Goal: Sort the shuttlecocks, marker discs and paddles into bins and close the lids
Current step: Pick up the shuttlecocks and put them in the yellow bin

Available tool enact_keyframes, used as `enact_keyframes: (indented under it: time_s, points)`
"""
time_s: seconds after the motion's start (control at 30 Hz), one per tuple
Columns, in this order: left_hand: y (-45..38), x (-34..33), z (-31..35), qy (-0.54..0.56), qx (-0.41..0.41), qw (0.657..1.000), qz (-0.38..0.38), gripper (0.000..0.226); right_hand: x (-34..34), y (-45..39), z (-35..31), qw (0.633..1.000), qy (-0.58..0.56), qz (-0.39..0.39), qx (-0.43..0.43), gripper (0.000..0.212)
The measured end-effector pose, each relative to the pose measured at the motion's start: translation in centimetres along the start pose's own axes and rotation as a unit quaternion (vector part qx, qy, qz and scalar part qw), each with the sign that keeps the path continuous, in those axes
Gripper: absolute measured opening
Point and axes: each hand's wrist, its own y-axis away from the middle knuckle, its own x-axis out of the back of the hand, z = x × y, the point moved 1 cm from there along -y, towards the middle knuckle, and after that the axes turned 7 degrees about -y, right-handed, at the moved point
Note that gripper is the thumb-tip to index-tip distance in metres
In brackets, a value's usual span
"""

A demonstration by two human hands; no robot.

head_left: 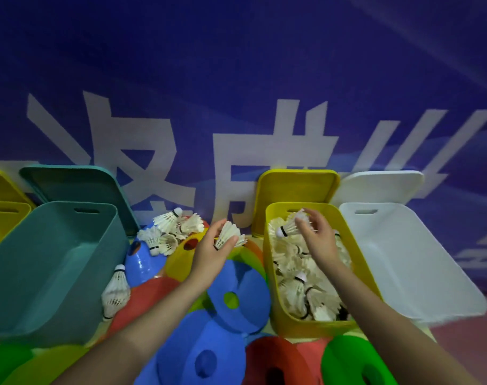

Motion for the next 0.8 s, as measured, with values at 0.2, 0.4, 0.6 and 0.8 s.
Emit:
enact_keyframes:
  time_s: [0.2,0.4,0.6,0.8]
  points:
    - [2.2,-5.3,2.8,0.008,-0.022,0.999,-0.048,0.050,10.4,0.6,1.6,0.987,0.129,-0.077,-0.052,0.040]
    - [3.6,-9.7,4.4,0.003,-0.039,0.998,-0.055,0.048,14.6,2.7,3.7,0.894,0.365,-0.260,-0.002,0.036]
    - [5.0,-13.1,5.3,-0.014,-0.030,0.998,-0.044,0.050,14.2,4.6,6.2,0.801,0.474,-0.360,0.068,0.041]
    - [5.3,-14.1,4.9,-0.035,-0.012,0.999,-0.031,0.051,13.0,4.6,6.1,0.793,0.492,-0.344,0.101,0.059]
